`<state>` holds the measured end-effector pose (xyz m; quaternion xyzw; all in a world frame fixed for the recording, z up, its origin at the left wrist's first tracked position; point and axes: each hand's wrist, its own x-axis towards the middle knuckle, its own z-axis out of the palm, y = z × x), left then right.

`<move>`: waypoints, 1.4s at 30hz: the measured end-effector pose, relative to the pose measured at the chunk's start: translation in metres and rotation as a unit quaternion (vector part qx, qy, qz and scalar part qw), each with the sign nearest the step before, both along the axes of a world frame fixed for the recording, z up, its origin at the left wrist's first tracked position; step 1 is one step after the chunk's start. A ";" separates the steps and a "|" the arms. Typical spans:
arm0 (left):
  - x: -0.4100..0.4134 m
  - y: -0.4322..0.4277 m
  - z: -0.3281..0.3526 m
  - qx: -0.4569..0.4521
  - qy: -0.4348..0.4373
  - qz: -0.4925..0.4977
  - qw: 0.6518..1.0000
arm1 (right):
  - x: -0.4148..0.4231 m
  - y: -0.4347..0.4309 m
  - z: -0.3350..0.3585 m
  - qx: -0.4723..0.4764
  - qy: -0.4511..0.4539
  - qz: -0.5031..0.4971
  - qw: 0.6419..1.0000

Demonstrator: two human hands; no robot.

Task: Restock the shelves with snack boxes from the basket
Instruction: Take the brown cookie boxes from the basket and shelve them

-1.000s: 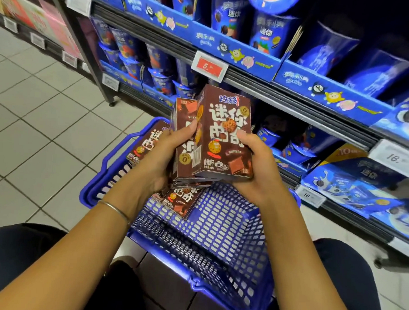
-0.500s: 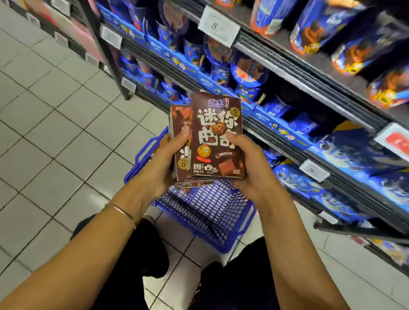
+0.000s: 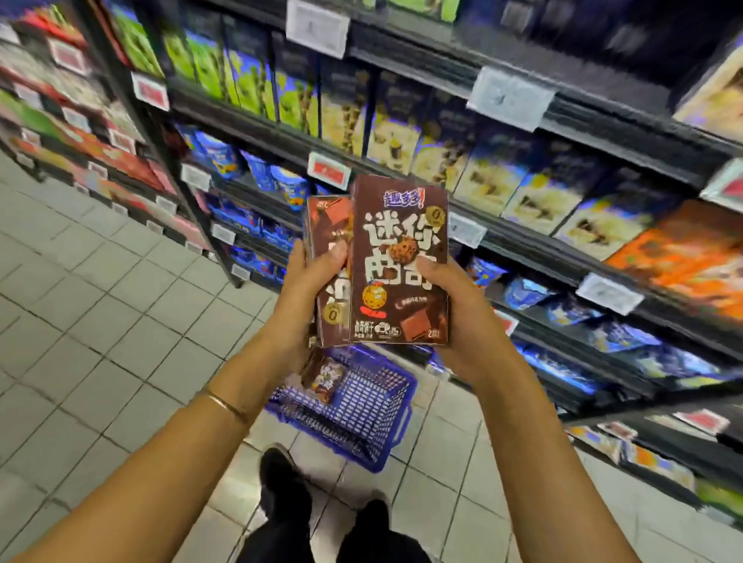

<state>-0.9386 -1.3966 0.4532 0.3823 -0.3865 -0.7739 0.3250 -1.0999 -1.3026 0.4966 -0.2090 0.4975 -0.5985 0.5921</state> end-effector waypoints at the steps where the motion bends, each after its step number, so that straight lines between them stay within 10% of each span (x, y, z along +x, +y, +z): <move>1: -0.009 0.003 0.016 -0.023 0.002 -0.001 1.000 | -0.007 0.007 0.015 -0.021 0.006 -0.009 1.000; 22: -0.152 0.009 0.270 -0.234 0.232 -0.136 0.934 | -0.085 0.090 0.261 -0.270 0.189 -0.206 0.921; 35: -0.202 -0.001 0.334 -0.275 0.262 -0.160 0.911 | -0.208 0.107 0.299 -0.314 0.147 -0.339 0.874; 42: -0.239 0.017 0.352 -0.288 0.285 -0.153 0.901 | -0.322 0.070 0.320 -0.219 0.335 -0.417 0.816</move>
